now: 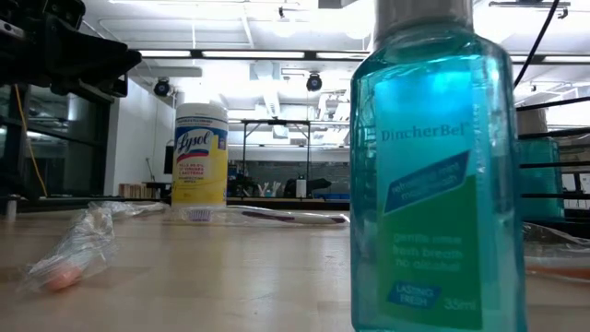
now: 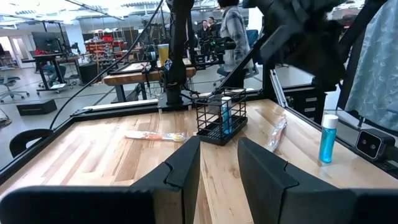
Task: Pick & Place toothbrushing station
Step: Put the blue mouthwash into the wire organizer
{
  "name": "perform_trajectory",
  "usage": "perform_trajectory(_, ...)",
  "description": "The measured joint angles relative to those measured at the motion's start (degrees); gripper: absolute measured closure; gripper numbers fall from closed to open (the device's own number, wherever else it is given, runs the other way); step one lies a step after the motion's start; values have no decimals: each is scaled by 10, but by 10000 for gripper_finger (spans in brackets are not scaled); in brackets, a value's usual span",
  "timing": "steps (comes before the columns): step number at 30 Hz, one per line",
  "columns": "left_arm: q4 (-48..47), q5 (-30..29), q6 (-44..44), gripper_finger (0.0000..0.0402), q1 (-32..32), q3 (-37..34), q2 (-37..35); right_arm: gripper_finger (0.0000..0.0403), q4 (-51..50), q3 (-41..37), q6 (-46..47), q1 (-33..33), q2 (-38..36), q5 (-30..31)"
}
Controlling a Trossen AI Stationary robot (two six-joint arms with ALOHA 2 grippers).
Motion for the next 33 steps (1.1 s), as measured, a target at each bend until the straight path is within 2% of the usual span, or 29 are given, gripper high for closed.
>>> perform_trajectory(5, 0, 0, 0, 299, 0, 0, 0, 245, -45, -2, 15, 13, 28, 6)
perform_trajectory(11, 4, 0, 0, 299, 0, 0, 0, 245, -32, 0, 28, 21, 50, 16)
perform_trajectory(33, 15, 0, 0, 299, 0, 0, 0, 245, -37, -7, 97, 52, 56, 30)
